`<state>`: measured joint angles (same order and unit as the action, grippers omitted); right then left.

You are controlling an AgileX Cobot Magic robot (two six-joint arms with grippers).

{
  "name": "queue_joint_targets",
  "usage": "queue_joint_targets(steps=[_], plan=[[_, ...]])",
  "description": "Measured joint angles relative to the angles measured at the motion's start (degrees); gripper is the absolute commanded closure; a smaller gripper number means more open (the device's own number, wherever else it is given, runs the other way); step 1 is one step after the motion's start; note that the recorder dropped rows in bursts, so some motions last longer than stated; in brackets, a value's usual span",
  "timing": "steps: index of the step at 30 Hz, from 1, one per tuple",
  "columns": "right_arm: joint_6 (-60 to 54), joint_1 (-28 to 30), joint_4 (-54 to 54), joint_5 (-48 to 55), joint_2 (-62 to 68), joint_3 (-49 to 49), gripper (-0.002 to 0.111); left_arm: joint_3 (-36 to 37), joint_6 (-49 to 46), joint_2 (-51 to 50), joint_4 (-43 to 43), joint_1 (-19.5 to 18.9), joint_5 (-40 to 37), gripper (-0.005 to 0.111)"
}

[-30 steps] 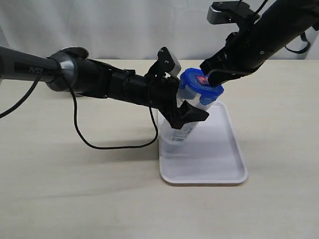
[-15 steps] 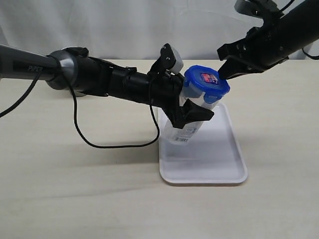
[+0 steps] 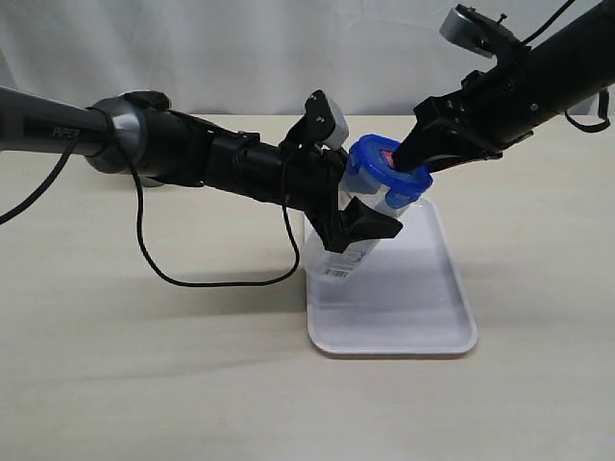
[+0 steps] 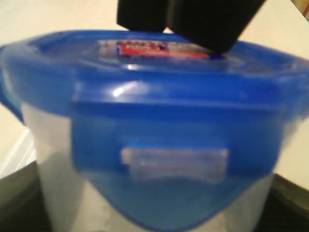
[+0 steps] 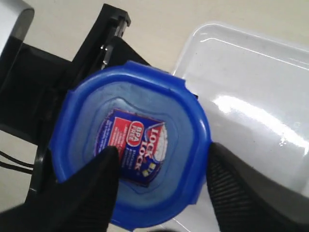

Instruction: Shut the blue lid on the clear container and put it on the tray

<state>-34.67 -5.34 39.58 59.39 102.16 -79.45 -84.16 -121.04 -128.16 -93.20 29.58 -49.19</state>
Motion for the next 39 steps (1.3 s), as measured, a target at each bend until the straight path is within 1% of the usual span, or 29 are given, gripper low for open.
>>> queue_joint_targets(steps=[5,9,14,21,23,24,26,30,32,33,34,35,36,37,39], plan=[[-1.56,0.09,1.49,0.42,0.13,0.0,0.052,0.0,0.0,0.0,0.0,-0.1,0.0,0.033],[-6.19,0.72,5.42,1.85,0.13,0.0,0.052,0.0,0.0,0.0,0.0,-0.2,-0.12,0.033],[-9.19,1.0,6.44,2.12,0.13,0.0,0.052,0.0,0.0,0.0,-0.38,-0.28,-0.21,0.033],[-8.63,-1.66,2.48,-0.32,0.13,0.0,0.052,0.11,0.0,-0.36,-0.12,-0.68,-0.21,0.033],[-7.26,-2.48,1.03,-1.8,0.13,0.0,0.052,0.11,0.0,-0.86,-0.75,-0.78,0.01,0.033],[-6.57,-3.23,2.45,-1.96,0.02,0.0,0.053,0.11,0.0,-1.41,-2.26,-0.65,0.28,0.033],[-6.36,-4.18,3.97,-1.98,-0.59,0.0,0.057,0.11,0.0,-1.91,-3.35,-0.24,0.04,0.033],[-6.24,-5.03,4.84,-2.4,-2.46,0.11,0.07,0.01,0.0,-2.39,-4.78,0.38,-1.08,0.033],[-5.94,-5.68,3.81,-3.1,-2.74,0.11,0.083,0.01,0.0,-2.67,-5.17,0.38,-1.3,0.033],[-5.11,-6.58,1.71,-3.24,-2.29,0.11,0.087,0.01,0.0,-2.8,-5.17,0.38,-1.3,0.033],[-4.52,-6.99,0.23,-3.65,-1.86,0.11,0.094,0.01,0.0,-2.8,-5.17,0.38,-1.3,0.033],[-1.94,-7.34,-2.45,-5.44,-1.5,0.11,0.098,0.01,0.0,-2.88,-5.14,0.38,-1.1,0.033],[-0.88,-7.39,-3.77,-6.08,-1.5,0.11,0.104,0.01,0.0,-2.88,-5.14,0.38,-1.1,0.033],[1.64,-7.39,-7.09,-7.52,-1.5,0.11,0.104,0.01,0.0,-2.88,-5.14,0.38,-1.1,0.033],[3.54,-7.39,-9.98,-8.96,-1.5,0.11,0.104,0.01,0.0,-2.88,-5.14,0.38,-1.1,0.034]])
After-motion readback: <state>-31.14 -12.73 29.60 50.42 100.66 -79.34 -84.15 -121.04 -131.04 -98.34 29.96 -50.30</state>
